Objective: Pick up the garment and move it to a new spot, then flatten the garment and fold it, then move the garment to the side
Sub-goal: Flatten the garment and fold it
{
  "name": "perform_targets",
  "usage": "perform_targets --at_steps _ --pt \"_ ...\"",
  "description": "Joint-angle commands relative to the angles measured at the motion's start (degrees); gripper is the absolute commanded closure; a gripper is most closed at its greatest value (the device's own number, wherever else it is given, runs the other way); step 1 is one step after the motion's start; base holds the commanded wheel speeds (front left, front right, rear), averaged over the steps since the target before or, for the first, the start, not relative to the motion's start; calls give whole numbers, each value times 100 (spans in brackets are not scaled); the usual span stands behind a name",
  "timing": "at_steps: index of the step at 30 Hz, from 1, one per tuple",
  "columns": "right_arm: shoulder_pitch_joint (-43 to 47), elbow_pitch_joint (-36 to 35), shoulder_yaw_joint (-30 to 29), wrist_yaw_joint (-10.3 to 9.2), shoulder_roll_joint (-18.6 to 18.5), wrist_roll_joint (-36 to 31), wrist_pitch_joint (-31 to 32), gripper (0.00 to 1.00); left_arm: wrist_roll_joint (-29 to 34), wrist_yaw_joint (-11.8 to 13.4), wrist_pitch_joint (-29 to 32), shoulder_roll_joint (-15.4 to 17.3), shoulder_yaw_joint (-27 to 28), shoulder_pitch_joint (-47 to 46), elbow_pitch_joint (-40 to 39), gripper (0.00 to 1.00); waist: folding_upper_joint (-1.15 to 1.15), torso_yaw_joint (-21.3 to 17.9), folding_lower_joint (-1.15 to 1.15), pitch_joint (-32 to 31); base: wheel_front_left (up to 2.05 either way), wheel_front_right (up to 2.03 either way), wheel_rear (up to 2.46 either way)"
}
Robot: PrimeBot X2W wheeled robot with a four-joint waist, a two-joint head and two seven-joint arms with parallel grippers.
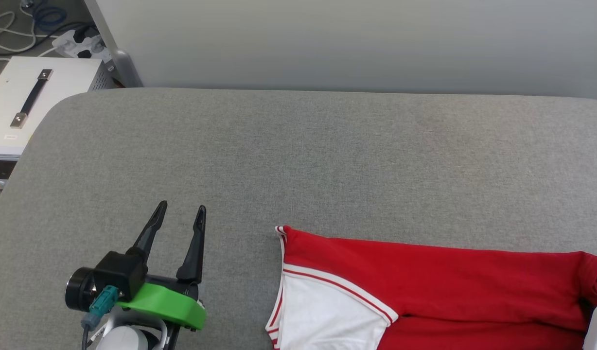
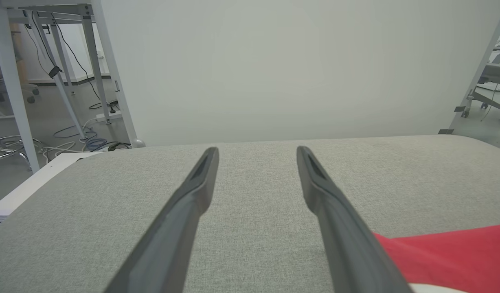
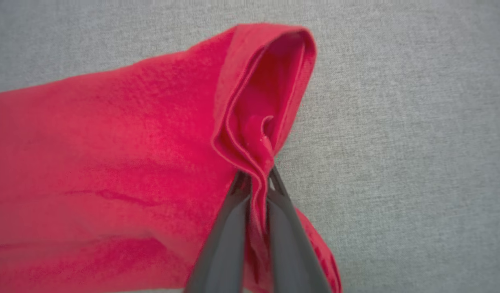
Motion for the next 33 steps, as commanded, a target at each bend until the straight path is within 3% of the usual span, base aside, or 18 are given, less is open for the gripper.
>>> perform_targets --at_steps 1,14,15,21,27,33 --pt "-69 7 -41 -11 19 -7 -40 100 -60 -16 -34 5 9 78 5 0 0 15 0 -46 0 0 0" --pt "629 -1007 160 -11 311 275 320 100 -129 -16 -34 -89 16 356 60 0 0 95 0 -441 0 0 0" --pt "771 -1379 248 -11 454 353 503 100 -134 -16 -34 -116 3 374 52 0 0 116 0 -472 0 0 0" --pt "927 -2076 447 -11 1032 572 929 100 -147 -16 -34 -163 -62 395 42 0 0 197 0 -484 0 0 0" --pt "790 -2398 857 -11 1765 719 1330 100 -149 -16 -34 -162 -29 369 39 0 0 255 0 -471 0 0 0" --pt "536 -2367 1316 -11 2134 955 1387 100 -149 -16 -34 -147 32 339 41 0 0 373 0 -450 0 0 0"
